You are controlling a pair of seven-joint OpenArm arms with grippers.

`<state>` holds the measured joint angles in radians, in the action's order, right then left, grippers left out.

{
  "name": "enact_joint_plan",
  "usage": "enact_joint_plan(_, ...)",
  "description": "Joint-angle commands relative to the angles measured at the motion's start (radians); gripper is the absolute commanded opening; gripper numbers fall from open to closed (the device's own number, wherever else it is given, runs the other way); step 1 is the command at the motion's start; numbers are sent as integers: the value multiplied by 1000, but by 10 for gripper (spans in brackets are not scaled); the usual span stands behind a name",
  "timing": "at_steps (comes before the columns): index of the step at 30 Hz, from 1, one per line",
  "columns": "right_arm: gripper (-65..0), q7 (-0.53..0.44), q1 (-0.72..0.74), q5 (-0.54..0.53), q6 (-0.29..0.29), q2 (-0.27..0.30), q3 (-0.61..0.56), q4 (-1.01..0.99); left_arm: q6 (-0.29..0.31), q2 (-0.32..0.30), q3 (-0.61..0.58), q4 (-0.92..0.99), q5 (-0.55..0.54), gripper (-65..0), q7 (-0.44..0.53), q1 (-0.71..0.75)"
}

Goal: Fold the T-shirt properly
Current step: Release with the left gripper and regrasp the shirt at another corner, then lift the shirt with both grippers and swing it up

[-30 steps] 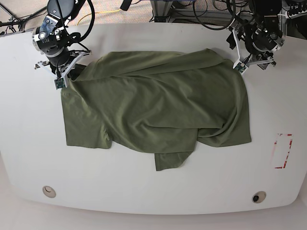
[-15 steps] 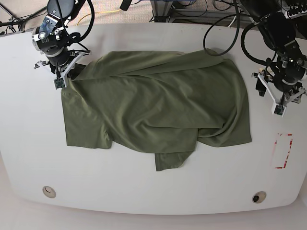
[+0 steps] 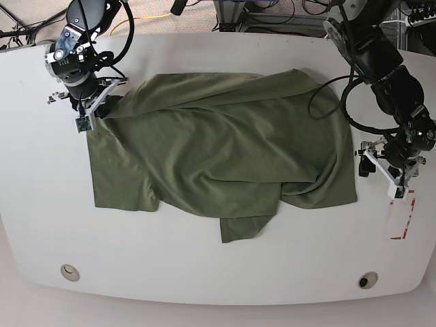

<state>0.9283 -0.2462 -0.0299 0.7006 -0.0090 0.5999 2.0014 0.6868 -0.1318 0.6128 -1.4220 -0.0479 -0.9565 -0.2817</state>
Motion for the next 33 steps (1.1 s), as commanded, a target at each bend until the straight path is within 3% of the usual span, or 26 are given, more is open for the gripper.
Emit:
enact_joint_plan(1,-650,-16,11,-6,-2,7,2,19,-14,-18,-3,79,-11,-217,51,-50)
enact_joint_plan(6,-650,-16,12,-6,-2,7,2,19,-17,-19,-3,263,-10,-217,166,-100)
enact_joint_plan(13,-650,-16,14,-6,-2,7,2,20,-94,-19,-4,462,-10,-217,279,-150)
enact_joint_plan(25,-650,-16,14,-6,-2,7,2,20,-95,-10,-6,663,-11,-233,334,-227)
enact_joint_plan(28,-650,-16,14,-6,-2,7,2,20,-97,-10,-4,663,-16,-333,336,-227)
enact_joint_plan(31,-650,-16,14,-6,-2,7,2,20,-97,-10,-3,663,-11,-547,373,-227)
enact_joint_plan(33,-650,-16,14,-6,-2,7,2,19,-98,-10,-4,665,-10,-650,396,-227)
